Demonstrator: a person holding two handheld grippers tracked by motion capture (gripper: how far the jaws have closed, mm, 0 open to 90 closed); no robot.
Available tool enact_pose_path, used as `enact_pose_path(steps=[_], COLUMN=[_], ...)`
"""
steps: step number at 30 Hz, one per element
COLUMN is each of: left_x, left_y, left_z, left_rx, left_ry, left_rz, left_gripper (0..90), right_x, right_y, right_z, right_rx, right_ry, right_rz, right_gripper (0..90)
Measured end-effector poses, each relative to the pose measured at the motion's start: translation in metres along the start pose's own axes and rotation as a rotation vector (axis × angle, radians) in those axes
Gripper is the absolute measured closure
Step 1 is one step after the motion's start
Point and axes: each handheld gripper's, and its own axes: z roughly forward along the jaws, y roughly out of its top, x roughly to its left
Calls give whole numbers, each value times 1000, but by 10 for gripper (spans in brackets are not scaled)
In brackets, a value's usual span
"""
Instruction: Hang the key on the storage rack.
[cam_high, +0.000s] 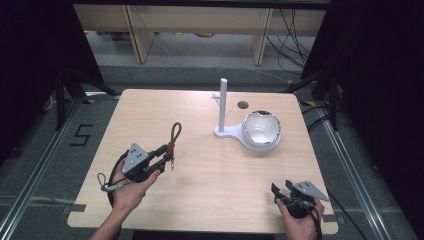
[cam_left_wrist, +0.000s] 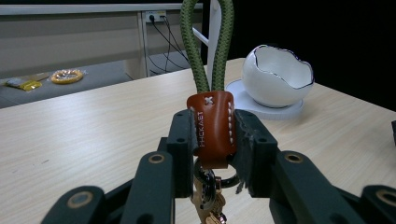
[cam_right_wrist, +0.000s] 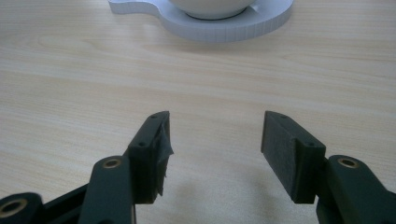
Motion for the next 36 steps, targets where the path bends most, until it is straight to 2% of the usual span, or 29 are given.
enact_pose_path(steps=[3, 4, 9, 11, 12, 13, 14, 15, 16, 17, 18, 23, 25, 29, 31, 33, 34, 36], left_x=[0, 0, -1, -1, -1, -1, -2, -2, -2, -2, -3, -4, -6, -7, -8, -8, -8, -8], left_y=[1, 2, 4, 5, 6, 6, 7, 7, 7, 8, 8, 10, 11, 14, 15, 15, 15, 16], left_z=[1, 2, 4, 6, 7, 7, 8, 8, 10, 11, 13, 16, 19, 23, 25, 27, 28, 29], left_rx=[-6, -13, -21, -25, -27, -27, -27, -27, -32, -38, -48, -42, -45, -45, -45, -44, -45, -44], left_ry=[3, 3, -3, -7, -11, -11, -13, -13, -19, -22, -29, -27, -30, -35, -37, -41, -40, -40], left_rz=[0, 2, 10, 12, 13, 13, 20, 20, 21, 20, 19, 23, 28, 35, 36, 39, 38, 39], left_gripper=[690, 690, 690, 690, 690, 690, 690, 690, 690, 690, 690, 690, 690, 690, 690, 690, 690, 690], right_x=[0, -3, -3, -3, 2, 2, -3, -3, 1, 0, 1, 1, 2, 1, 0, 1, -1, -1], right_y=[0, 0, 0, 1, 0, 0, 1, 1, 0, 1, 0, 0, 1, 1, 1, 0, 0, 1], right_z=[0, 1, 1, 1, -1, -1, 1, 1, 0, 0, 0, 0, -1, -1, 0, 0, 0, 0], right_rx=[-3, -16, -16, -9, 15, 15, -11, -11, 4, 0, 12, 9, 17, 13, 0, 1, -1, 0], right_ry=[5, 11, 12, 16, 6, 6, 3, 3, 6, 6, 2, 5, 4, 8, 5, 7, -2, 1], right_rz=[3, -34, -31, -18, 33, 33, -39, -39, 11, -2, 13, 8, 36, 23, -6, 5, -15, -11], right_gripper=[434, 434, 434, 434, 434, 434, 434, 434, 434, 434, 435, 434, 434, 435, 435, 435, 435, 435])
